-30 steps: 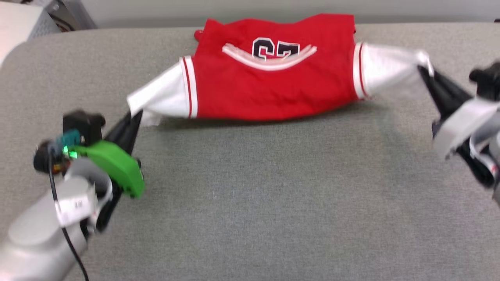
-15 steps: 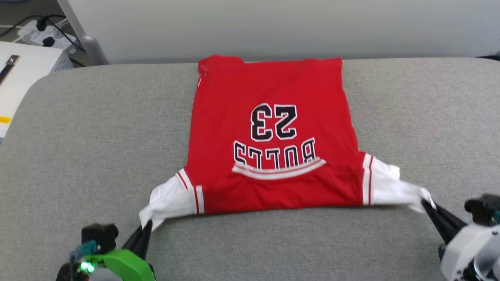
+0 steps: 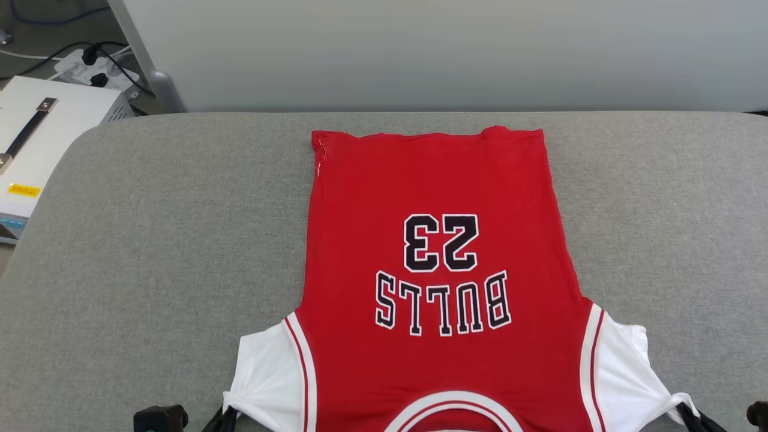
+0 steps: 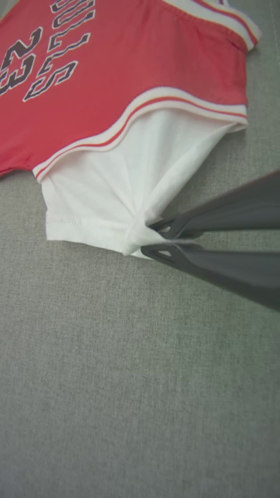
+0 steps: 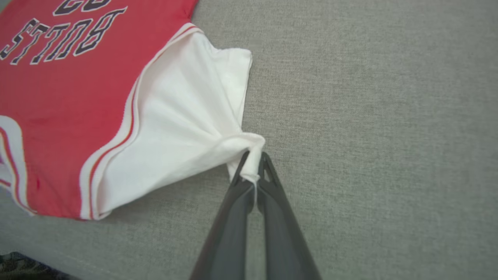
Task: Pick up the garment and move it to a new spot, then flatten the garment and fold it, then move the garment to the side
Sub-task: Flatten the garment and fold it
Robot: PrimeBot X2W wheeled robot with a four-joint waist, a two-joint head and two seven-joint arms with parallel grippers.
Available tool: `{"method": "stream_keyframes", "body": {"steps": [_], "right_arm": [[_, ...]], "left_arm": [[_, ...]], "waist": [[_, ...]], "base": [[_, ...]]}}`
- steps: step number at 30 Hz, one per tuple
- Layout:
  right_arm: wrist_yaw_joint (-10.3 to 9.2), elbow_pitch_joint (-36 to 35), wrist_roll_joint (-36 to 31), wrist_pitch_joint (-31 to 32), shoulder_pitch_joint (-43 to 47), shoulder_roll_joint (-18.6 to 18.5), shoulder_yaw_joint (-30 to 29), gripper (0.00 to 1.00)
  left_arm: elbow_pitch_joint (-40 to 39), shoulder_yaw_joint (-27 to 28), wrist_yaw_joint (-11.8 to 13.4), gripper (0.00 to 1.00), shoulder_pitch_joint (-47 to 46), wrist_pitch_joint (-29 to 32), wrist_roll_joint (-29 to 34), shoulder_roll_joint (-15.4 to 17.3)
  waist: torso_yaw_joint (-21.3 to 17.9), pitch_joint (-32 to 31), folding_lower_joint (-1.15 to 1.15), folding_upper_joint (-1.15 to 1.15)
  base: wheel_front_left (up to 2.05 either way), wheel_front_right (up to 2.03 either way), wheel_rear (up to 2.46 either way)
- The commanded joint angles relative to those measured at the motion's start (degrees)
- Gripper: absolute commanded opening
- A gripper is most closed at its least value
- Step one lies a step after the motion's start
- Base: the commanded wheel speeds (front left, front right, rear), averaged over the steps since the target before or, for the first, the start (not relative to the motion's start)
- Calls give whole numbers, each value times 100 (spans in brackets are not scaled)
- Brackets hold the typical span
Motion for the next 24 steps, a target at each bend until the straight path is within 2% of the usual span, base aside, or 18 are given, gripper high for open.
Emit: {"method": "stream_keyframes", "body": {"steps": [1, 4, 5, 6, 7, 8, 13, 17, 21, 24], "right_arm": [[-6, -65, -82, 84, 146, 15, -123, 0], [-6, -234, -189, 241, 240, 107, -318, 0], [-6, -306, -245, 300, 228, 141, -383, 15], [-6, -370, -292, 363, 206, 175, -459, 42], [-6, -417, -326, 418, 186, 195, -517, 48], [-6, -488, -385, 483, 156, 203, -586, 100], [-6, -1012, -661, 626, -72, 120, -954, 100], [-6, -1567, -812, 781, -455, -15, -1537, 100], [-6, -2048, -898, 1107, -1193, -188, -2089, 100], [-6, -2282, -801, 1583, -2021, -298, -2337, 100]], "left_arm": [[35, 89, -25, 0, 110, -34, 79, -23], [27, 212, -65, 0, 150, -34, 227, -88], [7, 266, -73, 0, 156, -35, 307, -114], [-10, 304, -79, 0, 159, -35, 374, -146], [-30, 322, -89, 0, 151, -35, 433, -169], [-61, 351, -95, 0, 137, -35, 499, -204], [-255, 449, -85, 0, 5, -35, 771, -318], [-526, 532, -30, 0, -92, -35, 1030, -348], [-890, 572, 46, 0, -171, -35, 1245, -377], [-1145, 553, 76, 0, -284, -35, 1405, -392]], "waist": [[21, 1, 1, 0], [27, 16, 1, 0], [27, 24, 1, 0], [30, 31, 1, 0], [35, 36, 1, 0], [44, 46, 1, 0], [118, 162, 1, 0], [225, 316, 1, 0], [380, 574, 1, 0], [545, 858, 1, 0]], "base": [[0, 0, 0], [0, 0, 0], [0, 0, 0], [0, 0, 0], [0, 0, 0], [0, 0, 0], [0, 0, 0], [0, 0, 0], [0, 0, 0], [0, 0, 0]]}}
